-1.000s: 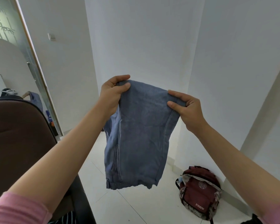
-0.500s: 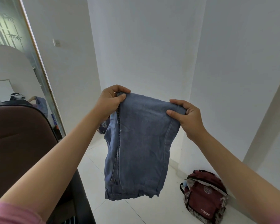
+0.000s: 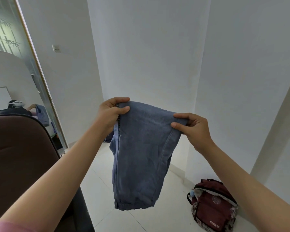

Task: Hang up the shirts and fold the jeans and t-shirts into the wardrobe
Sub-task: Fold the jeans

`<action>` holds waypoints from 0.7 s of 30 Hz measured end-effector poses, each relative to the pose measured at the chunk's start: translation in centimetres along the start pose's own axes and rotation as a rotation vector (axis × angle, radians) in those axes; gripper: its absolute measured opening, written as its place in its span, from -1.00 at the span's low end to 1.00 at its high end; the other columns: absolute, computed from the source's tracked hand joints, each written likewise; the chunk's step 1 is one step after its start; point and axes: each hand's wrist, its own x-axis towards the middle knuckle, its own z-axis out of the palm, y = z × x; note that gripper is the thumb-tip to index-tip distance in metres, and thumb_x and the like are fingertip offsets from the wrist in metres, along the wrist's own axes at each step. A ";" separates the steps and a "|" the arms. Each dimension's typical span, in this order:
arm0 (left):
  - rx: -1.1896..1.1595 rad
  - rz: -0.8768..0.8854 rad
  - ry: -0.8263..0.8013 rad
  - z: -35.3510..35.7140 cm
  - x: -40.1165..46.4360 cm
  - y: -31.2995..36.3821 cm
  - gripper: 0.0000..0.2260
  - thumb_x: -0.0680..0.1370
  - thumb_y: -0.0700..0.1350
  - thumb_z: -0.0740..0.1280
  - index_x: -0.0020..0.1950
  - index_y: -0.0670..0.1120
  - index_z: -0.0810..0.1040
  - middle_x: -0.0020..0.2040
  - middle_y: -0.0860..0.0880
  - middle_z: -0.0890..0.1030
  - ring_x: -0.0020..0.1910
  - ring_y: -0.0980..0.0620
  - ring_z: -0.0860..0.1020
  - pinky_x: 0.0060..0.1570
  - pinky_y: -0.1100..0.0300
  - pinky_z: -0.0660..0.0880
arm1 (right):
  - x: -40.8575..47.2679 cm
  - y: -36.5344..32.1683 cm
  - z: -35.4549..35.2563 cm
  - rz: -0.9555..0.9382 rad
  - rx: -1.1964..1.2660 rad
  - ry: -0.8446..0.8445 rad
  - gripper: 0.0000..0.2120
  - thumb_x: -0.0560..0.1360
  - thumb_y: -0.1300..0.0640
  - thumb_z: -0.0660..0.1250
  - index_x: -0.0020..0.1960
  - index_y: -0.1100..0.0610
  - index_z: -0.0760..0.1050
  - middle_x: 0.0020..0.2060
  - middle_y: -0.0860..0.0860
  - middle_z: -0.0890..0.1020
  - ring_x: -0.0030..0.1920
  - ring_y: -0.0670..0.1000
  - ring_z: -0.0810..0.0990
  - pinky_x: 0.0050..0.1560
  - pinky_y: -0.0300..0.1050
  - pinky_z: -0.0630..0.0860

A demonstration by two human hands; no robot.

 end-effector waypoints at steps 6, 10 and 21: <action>-0.019 0.022 0.012 0.3 0.5 -0.4 -0.72 0.42 -0.41 0.38 -0.17 -0.02 0.65 -0.22 0.05 0.64 -0.24 0.15 0.60 -0.24 0.35 0.51 | -0.2 0.6 0.4 -0.151 -0.320 0.225 -0.78 0.33 -0.05 0.51 -0.07 -0.29 0.61 0.03 -0.13 0.66 0.16 -0.07 0.56 0.28 0.14 0.42; -0.026 0.042 -0.038 0.2 1.2 0.3 -0.72 0.42 -0.42 0.37 -0.17 -0.03 0.66 -0.24 0.04 0.64 -0.22 0.10 0.58 -0.23 0.32 0.50 | -0.2 -0.1 0.5 -0.249 -0.281 0.214 -0.68 0.34 0.06 0.53 0.02 -0.23 0.57 0.10 -0.13 0.62 0.26 -0.05 0.50 0.33 0.05 0.42; 0.075 0.106 -0.265 -0.9 1.5 2.3 -0.66 0.44 -0.50 0.29 -0.15 -0.08 0.67 -0.28 0.05 0.68 -0.28 0.14 0.62 -0.28 0.31 0.55 | 0.0 -0.5 1.4 -0.537 -0.325 0.304 -0.76 0.44 0.42 0.37 -0.08 0.10 0.61 -0.17 -0.02 0.59 -0.21 -0.13 0.56 -0.20 -0.32 0.53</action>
